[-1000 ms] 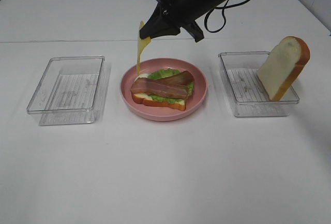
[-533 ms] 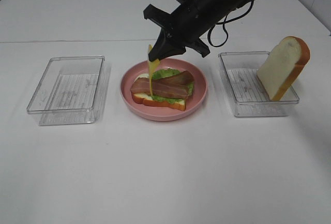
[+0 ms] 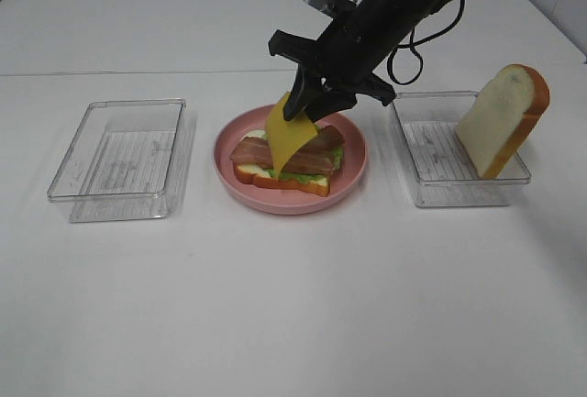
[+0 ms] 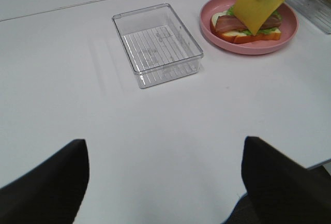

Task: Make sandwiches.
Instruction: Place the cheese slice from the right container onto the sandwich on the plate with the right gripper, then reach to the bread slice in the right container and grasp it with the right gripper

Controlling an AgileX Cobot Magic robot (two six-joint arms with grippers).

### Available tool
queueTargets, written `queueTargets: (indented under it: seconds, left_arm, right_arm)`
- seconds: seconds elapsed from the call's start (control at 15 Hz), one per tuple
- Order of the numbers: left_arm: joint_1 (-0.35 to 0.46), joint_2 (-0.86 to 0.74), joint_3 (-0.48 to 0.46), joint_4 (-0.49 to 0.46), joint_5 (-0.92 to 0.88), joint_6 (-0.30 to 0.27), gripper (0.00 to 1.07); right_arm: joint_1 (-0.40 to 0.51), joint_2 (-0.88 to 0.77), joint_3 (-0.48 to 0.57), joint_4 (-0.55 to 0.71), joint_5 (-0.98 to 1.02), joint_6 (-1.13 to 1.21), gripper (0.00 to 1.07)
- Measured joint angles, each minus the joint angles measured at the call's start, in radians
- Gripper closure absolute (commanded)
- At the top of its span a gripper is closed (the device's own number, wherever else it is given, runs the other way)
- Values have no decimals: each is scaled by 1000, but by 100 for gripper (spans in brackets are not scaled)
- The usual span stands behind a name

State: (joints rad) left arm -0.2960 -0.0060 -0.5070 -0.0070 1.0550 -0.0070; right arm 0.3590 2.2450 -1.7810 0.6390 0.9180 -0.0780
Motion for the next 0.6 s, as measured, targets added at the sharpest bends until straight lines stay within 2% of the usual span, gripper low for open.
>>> queueTargets:
  seconds: [0.07, 0.13, 0.53, 0.6]
  left_arm:
    - [0, 0, 0, 0, 0, 0, 29]
    - [0, 0, 0, 0, 0, 0, 29]
    - [0, 0, 0, 0, 0, 0, 29]
    - [0, 0, 0, 0, 0, 0, 29]
  right_arm:
    - [0, -3, 0, -21, -8, 7, 35]
    - [0, -6, 0, -28, -10, 7, 35]
    - [-10, -150, -1, -352, -33, 114, 35]
    - [-16, -163, -1, -360, -31, 114, 35]
